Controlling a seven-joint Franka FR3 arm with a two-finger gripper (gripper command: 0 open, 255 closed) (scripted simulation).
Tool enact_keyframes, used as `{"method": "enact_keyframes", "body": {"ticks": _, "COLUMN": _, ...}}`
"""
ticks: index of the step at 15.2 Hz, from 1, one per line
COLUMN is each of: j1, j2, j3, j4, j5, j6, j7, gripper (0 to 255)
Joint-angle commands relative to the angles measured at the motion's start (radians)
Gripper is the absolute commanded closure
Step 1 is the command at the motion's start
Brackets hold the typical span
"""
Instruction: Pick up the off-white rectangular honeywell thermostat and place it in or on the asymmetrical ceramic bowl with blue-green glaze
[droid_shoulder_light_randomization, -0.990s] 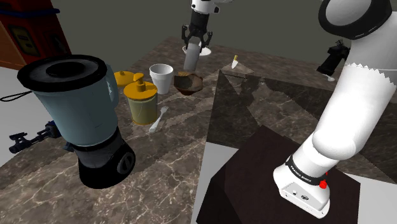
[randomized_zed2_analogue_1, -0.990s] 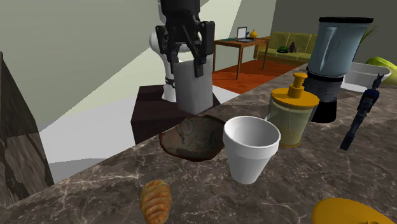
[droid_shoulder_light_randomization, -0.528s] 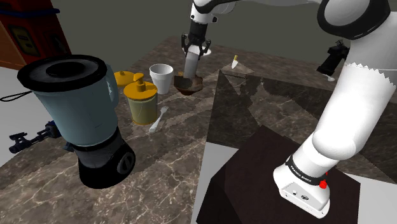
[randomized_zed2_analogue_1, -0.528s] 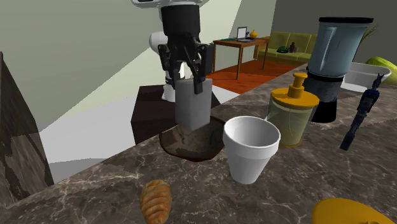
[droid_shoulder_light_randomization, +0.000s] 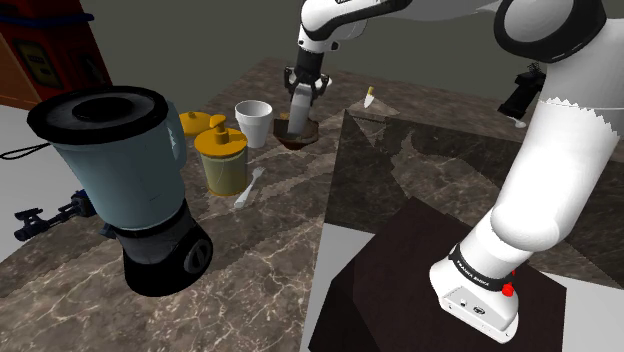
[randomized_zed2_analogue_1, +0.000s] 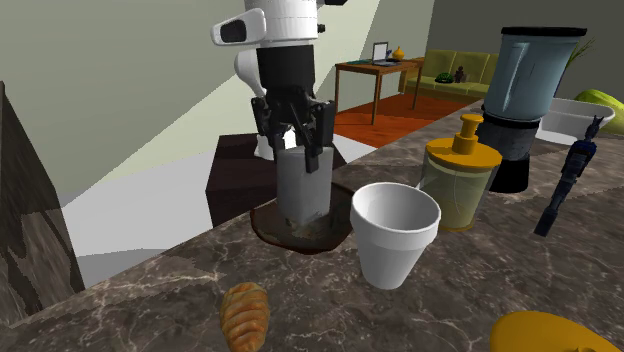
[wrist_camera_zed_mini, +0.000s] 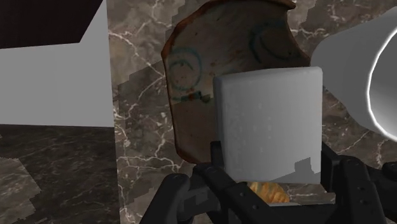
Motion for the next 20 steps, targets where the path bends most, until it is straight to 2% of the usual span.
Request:
{"method": "enact_keyframes", "body": {"ticks": 1, "j1": -0.001, "j2": -0.001, "j3": 0.000, "j4": -0.006, "j5": 0.000, "j6": 0.006, "j7": -0.001, "gripper": 255}}
{"method": "enact_keyframes", "body": {"ticks": 6, "j1": -0.001, "j2": -0.001, "j3": 0.000, "j4": -0.006, "j5": 0.000, "j6": 0.006, "j7": -0.001, "gripper": 255}}
{"method": "enact_keyframes", "body": {"ticks": 7, "j1": -0.001, "j2": -0.001, "j3": 0.000, "j4": -0.006, "j5": 0.000, "j6": 0.006, "j7": -0.001, "gripper": 0}}
{"method": "enact_keyframes", "body": {"ticks": 12, "j1": -0.001, "j2": -0.001, "j3": 0.000, "j4": -0.006, "j5": 0.000, "j6": 0.006, "j7": -0.001, "gripper": 0}}
{"method": "enact_keyframes", "body": {"ticks": 16, "j1": -0.005, "j2": -0.036, "j3": 0.000, "j4": 0.072, "j5": 0.005, "j6": -0.107, "j7": -0.004, "gripper": 0}}
{"method": "enact_keyframes", "body": {"ticks": 20, "j1": -0.005, "j2": -0.036, "j3": 0.000, "j4": 0.072, "j5": 0.005, "j6": -0.107, "j7": -0.004, "gripper": 0}}
